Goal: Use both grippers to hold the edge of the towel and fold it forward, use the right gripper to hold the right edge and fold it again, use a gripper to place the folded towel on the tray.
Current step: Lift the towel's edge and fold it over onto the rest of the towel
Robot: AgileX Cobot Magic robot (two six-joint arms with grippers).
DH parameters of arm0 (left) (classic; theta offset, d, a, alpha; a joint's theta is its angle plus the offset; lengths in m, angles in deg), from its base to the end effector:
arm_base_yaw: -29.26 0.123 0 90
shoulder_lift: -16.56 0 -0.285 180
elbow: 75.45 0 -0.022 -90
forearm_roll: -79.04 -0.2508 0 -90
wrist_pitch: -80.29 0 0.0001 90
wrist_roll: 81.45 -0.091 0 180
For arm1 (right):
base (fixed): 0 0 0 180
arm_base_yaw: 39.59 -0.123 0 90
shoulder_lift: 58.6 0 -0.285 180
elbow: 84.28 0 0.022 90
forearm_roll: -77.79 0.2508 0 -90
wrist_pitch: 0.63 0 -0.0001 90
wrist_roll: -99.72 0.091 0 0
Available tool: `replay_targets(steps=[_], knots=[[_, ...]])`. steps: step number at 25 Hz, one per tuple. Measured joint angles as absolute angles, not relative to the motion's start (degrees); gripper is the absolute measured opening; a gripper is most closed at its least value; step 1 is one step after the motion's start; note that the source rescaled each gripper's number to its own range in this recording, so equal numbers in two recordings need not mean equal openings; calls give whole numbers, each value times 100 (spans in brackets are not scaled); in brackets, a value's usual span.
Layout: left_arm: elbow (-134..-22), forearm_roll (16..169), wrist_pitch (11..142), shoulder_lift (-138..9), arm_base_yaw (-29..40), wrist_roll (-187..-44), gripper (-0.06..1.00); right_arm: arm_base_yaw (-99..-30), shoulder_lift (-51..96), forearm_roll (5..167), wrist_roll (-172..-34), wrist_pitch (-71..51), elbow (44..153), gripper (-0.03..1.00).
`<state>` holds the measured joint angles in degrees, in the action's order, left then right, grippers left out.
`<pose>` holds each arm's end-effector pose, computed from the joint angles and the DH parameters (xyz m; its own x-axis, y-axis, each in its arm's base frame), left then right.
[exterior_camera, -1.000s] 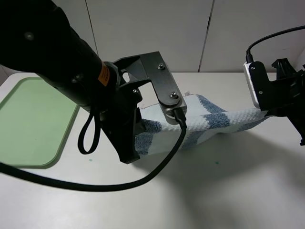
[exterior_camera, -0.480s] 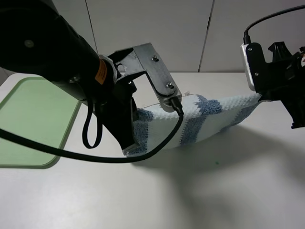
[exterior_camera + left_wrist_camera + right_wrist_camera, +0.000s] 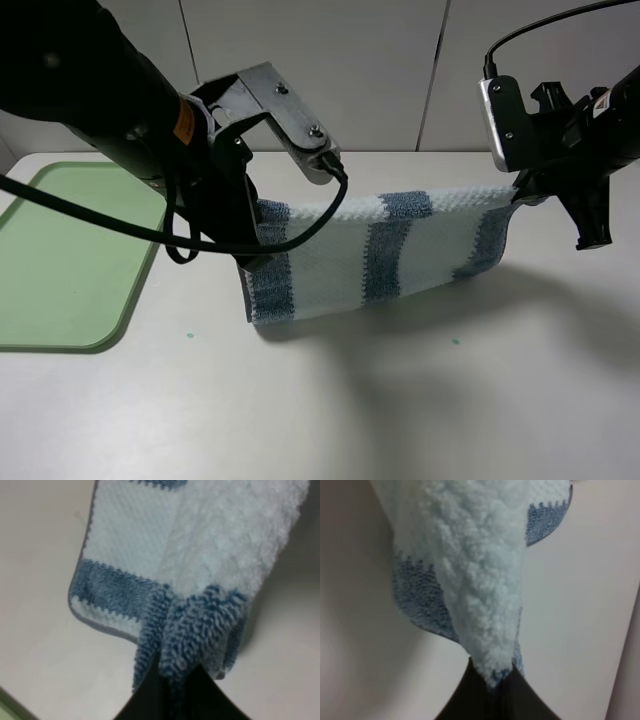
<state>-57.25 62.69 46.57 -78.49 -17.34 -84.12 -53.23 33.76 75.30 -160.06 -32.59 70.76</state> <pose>0.2265 -0.2187 0.2536 -0.3603 0.7865 -0.5016 0.7912 0.5425 0.2823 0.2834 0.0666 0.2340 0.1043 -0.9932 -0.0525 -0.8585 -0.0633 -0.5089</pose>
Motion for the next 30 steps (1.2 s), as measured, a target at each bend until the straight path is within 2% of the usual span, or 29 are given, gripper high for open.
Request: replay_targets(steps=[11, 21, 30], knots=[[-5733, 6269, 4847, -8534, -1520, -8417, 0, -5323, 4130, 7779, -16129, -3259, 7677, 0], [-5733, 6273, 5203, -8798, -955, -8417, 0, -5323, 4745, 8186, -16389, -3140, 8052, 0], [-5761, 6268, 5371, -9122, -927, -8423, 0, -5323, 5169, 8244, -16408, -3110, 8518, 0]])
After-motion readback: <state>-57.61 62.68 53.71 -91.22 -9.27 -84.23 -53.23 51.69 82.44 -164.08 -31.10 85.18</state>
